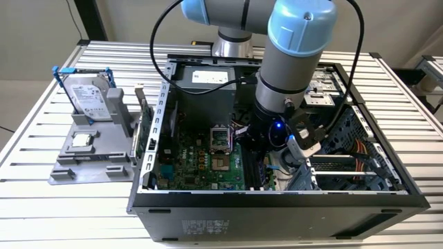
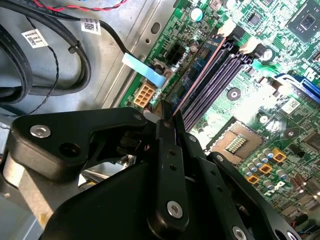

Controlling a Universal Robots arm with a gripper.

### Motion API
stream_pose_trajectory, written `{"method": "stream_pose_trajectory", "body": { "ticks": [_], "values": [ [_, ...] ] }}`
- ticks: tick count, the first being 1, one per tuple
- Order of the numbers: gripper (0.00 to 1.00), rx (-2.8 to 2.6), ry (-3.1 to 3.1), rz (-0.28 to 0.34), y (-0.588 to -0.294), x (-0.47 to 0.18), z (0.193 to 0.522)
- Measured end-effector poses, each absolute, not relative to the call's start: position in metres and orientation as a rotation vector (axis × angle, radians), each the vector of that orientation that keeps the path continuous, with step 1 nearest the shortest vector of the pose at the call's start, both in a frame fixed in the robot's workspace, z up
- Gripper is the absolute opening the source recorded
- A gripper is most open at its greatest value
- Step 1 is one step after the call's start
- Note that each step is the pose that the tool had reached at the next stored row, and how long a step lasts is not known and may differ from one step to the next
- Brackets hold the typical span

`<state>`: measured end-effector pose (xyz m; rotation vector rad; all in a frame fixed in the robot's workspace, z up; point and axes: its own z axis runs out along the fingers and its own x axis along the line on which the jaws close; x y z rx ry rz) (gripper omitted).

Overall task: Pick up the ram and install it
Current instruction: 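Insert the ram into the slot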

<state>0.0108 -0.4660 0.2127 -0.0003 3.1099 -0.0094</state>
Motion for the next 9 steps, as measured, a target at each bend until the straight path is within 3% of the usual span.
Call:
{"method": "stream_pose_trajectory", "body": {
  "ticks": [9],
  "values": [
    [0.0,-0.001,3.116,-0.013,-0.4659,0.0107,0.212]
  ]
}}
